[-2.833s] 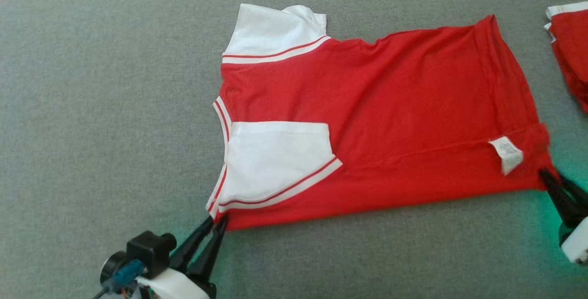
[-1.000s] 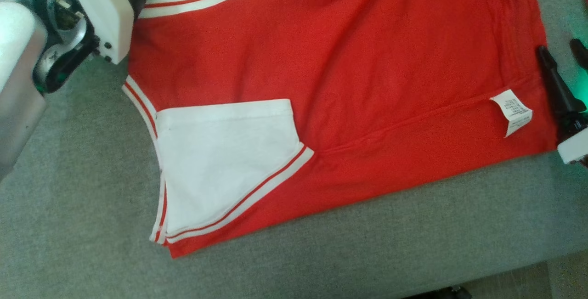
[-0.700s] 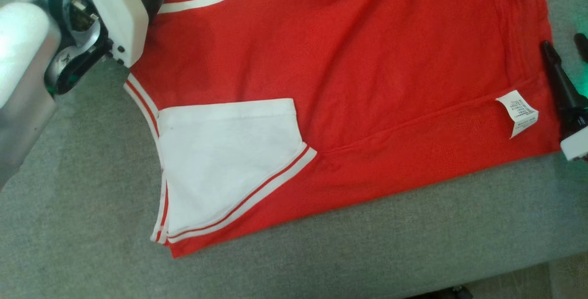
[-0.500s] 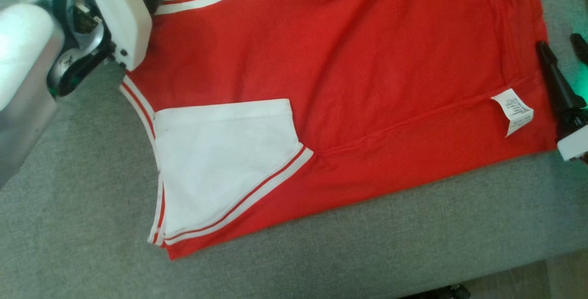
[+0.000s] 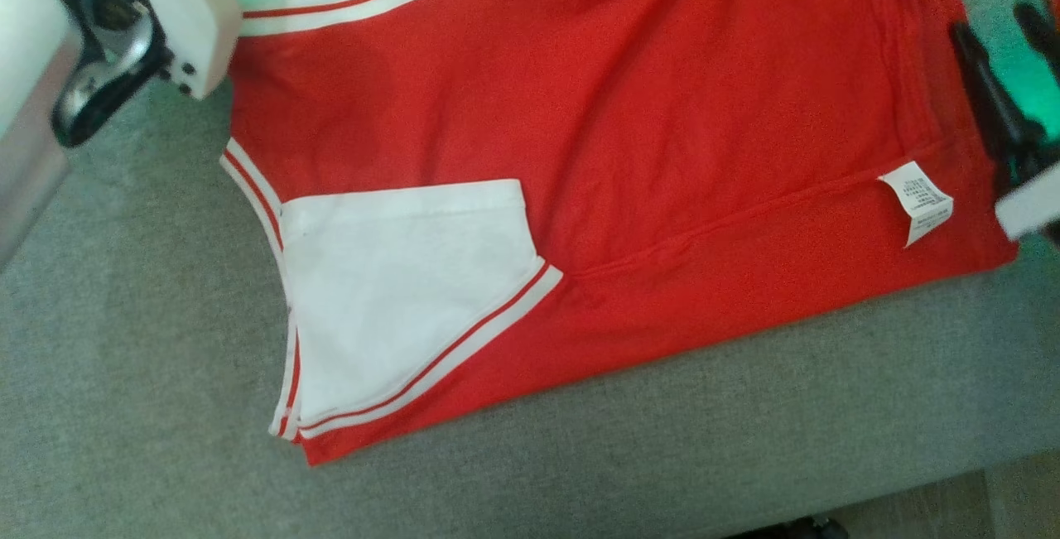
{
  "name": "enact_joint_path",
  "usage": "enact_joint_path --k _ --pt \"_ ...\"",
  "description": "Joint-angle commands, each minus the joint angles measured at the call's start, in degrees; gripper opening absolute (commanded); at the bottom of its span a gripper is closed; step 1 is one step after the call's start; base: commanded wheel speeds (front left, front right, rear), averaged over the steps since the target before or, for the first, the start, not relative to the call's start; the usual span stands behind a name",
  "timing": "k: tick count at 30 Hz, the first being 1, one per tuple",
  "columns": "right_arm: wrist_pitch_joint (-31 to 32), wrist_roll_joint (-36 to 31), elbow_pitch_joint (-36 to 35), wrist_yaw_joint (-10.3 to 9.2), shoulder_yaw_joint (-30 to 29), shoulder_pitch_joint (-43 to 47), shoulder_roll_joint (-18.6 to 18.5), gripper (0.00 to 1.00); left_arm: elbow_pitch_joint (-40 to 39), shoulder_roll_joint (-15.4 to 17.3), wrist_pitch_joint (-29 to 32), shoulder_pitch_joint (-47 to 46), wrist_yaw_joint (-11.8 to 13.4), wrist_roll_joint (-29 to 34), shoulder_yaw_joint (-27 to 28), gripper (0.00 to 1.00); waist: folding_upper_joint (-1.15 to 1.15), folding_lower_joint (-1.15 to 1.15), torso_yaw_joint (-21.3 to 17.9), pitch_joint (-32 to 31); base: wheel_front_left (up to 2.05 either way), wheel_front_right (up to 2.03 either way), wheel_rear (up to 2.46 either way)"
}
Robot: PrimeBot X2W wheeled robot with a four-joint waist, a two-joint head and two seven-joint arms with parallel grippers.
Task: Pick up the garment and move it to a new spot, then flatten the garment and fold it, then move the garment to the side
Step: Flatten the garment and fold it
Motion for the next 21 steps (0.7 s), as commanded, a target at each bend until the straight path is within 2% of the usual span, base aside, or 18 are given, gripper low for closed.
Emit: enact_joint_path --k 1,9,13,21 --pt "1.8 -0.2 -1.4 -0.04 1.0 -1.7 -1.4 1.0 -0.3 2.2 -0.9 -3.6 0.1 1.0 1.8 0.0 0.0 0.0 0.1 -0.1 0.0 0.0 0.0" --pt "9.3 0.1 1.7 -0.04 5.9 -12.6 2.2 1.0 2.2 0.6 -3.4 -7.6 0.1 3.7 -0.2 0.0 0.0 0.0 1.2 0.4 0.0 0.0 0.0" --pt "11.9 1.1 5.6 -0.04 8.4 -17.5 4.4 1.0 3.6 -0.9 -4.5 -9.1 0.1 3.9 -1.3 0.0 0.0 0.0 2.2 0.8 0.0 0.0 0.0" --pt "14.7 0.9 15.5 -0.04 10.8 -23.8 5.9 1.0 5.7 -2.5 -6.2 -11.0 0.1 3.4 -3.7 0.0 0.0 0.0 3.9 1.1 0.0 0.0 0.0"
